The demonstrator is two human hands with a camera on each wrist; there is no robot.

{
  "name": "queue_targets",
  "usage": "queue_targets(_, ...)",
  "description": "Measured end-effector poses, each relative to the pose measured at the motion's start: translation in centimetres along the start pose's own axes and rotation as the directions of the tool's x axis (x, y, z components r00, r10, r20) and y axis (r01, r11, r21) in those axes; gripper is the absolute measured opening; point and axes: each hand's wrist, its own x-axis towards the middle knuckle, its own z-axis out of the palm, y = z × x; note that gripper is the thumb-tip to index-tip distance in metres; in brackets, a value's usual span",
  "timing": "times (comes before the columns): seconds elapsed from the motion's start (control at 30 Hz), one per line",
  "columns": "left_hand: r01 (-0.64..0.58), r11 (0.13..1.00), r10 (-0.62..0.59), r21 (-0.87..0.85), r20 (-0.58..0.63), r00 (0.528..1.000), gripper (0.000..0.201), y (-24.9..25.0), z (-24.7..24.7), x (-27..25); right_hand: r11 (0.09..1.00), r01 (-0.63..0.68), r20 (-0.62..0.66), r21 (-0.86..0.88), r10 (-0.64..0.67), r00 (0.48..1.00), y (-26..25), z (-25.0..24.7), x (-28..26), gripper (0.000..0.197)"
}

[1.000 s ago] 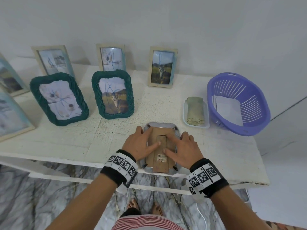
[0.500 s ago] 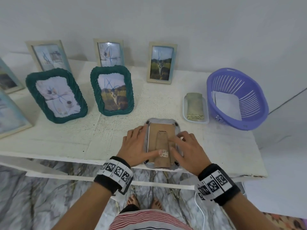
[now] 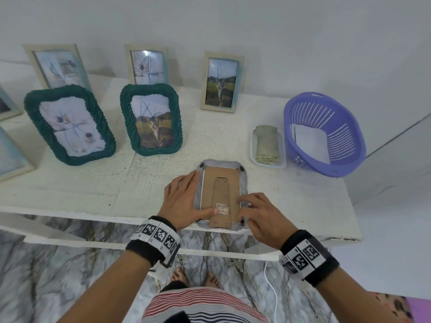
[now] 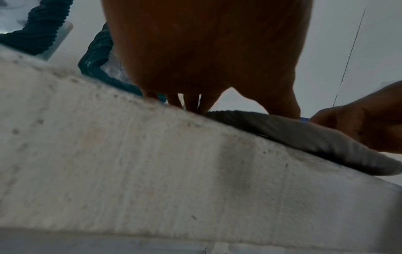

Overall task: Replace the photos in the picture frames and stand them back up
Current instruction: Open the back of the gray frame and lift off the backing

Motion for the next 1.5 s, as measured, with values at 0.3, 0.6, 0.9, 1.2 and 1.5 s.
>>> queue_targets(0.3, 0.000, 1.000, 0.000, -0.026, -0.002, 1.000, 0.129, 0.0, 0.1, -0.2, 0.998, -0.054, -0.089, -0.043, 0.050, 0.995, -1.5, 0.7, -0.1, 0.047)
queue_targets(0.6, -0.112, 0.982, 0.133, -0.154, 0.137, 0.982, 0.119, -2.3, -1.7, -1.5, 0.993, -0.112, -0.115, -0.037, 0.108, 0.988, -2.2, 1.3, 0.0, 0.046)
queue_targets(0.9, -0.186, 0.960, 0.211, -0.207, 0.103, 0.972, 0.082, -2.8, -0.9, -2.2, 0.973, -0.201, -0.194, -0.109, 0.178, 0.965, -3.7, 1.4, 0.8, 0.032)
queue_targets(1.2, -0.309, 0.946, 0.312, -0.097, 0.014, 0.950, 0.065, -3.9, 0.1, -2.3, 0.843, -0.480, -0.142, -0.245, 0.458, 0.878, -7.8, 1.7, 4.6, 0.072)
queue_targets(1.5, -0.341, 0.940, 0.341, 0.027, 0.000, 0.940, 0.066, -4.4, 0.4, -2.2, 0.728, -0.663, -0.021, 0.175, 0.676, 0.736, -7.3, 0.0, 4.8, 0.079)
